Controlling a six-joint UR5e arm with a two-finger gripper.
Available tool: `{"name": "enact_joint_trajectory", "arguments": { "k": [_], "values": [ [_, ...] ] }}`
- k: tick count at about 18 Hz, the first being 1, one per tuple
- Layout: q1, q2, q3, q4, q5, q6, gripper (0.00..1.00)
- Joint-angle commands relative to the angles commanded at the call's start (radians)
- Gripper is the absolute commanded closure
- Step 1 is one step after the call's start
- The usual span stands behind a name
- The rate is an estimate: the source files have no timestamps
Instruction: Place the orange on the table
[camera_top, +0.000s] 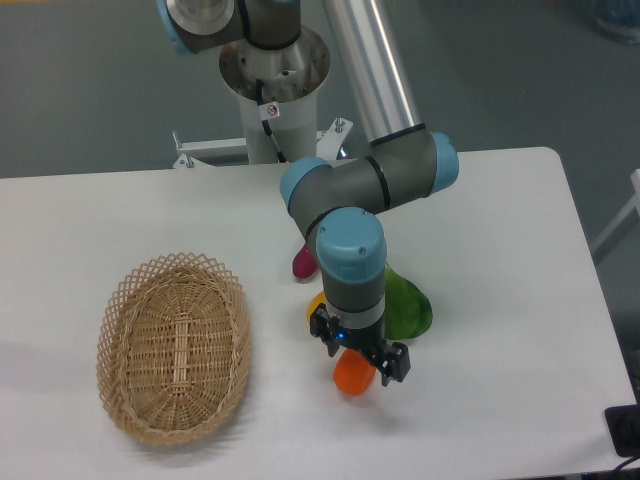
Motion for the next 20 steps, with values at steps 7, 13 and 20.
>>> {"name": "enact_joint_trajectory", "arguments": {
  "k": [7,13,20],
  "values": [
    [0.003,0.037,0.235,-0.319,-0.052,-0.023,0.0],
    [0.049,0.107,0.241,-0.411,-0.092,0.077,0.0],
    [0.08,0.134,0.233,-0.423,-0.118,0.136,0.0]
  ]
}}
